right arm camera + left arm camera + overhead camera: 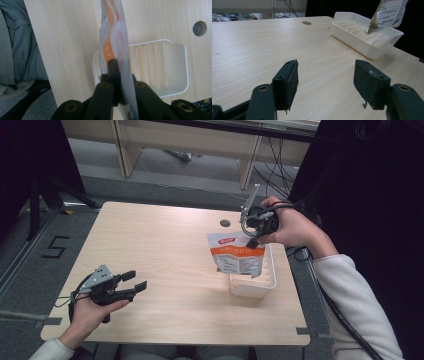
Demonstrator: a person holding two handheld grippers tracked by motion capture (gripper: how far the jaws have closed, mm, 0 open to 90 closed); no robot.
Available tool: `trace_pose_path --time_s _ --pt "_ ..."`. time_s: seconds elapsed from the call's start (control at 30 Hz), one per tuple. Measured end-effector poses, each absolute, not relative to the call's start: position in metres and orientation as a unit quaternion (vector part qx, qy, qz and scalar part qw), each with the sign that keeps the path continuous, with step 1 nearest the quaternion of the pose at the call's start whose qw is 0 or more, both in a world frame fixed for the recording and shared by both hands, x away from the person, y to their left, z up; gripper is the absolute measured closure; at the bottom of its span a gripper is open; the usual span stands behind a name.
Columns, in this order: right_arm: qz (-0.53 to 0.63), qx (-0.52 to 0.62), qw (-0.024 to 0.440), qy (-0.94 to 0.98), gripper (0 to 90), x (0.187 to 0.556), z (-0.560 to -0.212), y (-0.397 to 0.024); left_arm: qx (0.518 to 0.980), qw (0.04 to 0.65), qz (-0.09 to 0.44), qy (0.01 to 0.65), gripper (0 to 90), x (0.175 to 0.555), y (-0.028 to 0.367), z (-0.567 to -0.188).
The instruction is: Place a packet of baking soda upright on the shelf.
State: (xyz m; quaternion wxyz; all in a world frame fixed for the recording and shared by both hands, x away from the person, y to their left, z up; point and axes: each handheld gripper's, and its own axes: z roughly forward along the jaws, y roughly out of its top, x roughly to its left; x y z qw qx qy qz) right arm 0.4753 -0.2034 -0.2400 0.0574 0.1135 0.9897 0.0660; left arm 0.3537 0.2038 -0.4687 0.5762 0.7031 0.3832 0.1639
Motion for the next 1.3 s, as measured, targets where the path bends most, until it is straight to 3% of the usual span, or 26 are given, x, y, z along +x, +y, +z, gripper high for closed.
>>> trace_pose_path --time_s 1.3 --pt "0.042 0.131 0.059 0.989 90.0 0.477 -0.245 -0.228 0.704 0.575 0.163 0.384 34.9 0.354 0.203 -0.469"
